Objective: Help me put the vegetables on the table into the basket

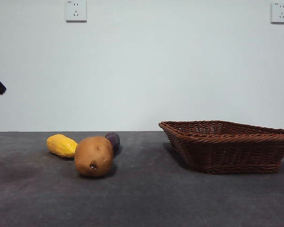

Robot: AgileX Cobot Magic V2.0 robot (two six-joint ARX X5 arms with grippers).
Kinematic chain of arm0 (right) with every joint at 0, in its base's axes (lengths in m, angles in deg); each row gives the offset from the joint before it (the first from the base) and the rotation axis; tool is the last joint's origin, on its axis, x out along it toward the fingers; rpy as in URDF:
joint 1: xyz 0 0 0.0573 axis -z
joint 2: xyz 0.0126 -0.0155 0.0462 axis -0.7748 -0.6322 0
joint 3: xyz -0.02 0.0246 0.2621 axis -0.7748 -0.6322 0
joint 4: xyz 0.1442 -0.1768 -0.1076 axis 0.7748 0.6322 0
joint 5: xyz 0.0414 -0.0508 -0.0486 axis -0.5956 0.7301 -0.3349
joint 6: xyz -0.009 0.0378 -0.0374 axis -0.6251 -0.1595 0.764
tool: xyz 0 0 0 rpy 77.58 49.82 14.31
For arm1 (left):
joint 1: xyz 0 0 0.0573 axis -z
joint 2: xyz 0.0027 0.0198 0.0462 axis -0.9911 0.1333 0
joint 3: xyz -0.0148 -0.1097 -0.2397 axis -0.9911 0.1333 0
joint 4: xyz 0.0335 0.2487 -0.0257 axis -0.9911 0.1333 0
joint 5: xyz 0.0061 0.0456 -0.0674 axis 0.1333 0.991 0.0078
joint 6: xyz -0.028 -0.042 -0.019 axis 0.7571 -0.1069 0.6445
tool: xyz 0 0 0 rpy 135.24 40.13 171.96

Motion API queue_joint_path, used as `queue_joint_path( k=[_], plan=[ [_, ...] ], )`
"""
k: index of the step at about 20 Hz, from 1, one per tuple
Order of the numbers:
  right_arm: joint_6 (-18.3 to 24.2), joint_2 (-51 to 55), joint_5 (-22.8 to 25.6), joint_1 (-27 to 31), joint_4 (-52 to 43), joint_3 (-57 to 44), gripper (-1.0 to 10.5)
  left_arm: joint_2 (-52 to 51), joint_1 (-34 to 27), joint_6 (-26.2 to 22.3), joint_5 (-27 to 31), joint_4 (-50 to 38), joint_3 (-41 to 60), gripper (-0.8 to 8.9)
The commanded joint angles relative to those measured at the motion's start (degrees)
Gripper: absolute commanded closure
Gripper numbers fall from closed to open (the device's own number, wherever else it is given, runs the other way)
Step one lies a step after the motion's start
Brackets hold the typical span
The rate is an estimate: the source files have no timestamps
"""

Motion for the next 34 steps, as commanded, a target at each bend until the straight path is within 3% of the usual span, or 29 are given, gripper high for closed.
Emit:
queue_joint_path(
  k=[1,3,5,17,26,30,34],
  plan=[
    [3.15,-4.17,0.72,-0.02,1.22,3.21,7.4,2.69,-0.09,0.31,-3.06,0.90,-0.11,8.17],
    [4.11,-7.96,0.70,-0.07,1.09,5.62,5.5,4.85,-0.07,0.26,-7.45,1.75,-0.11,8.17],
    [5.11,-12.20,0.70,-0.07,1.16,8.02,5.0,6.51,-0.07,0.04,-11.52,2.38,-0.11,8.17],
    [10.51,-37.75,0.11,-0.15,5.51,24.94,5.1,8.33,-0.04,-2.95,-12.76,3.21,-0.11,8.17],
    [12.66,-47.43,0.26,-0.46,5.40,32.81,5.1,9.44,-0.04,-4.92,-12.74,3.17,-0.11,8.17],
    [13.11,-49.09,0.26,-0.46,5.42,32.81,6.8,9.60,-0.04,-4.92,-12.72,3.15,-0.11,8.18],
    [13.29,-50.56,0.13,-0.81,6.36,32.81,6.8,9.70,-0.04,-4.90,-12.74,3.19,-0.11,8.17]
  ],
)
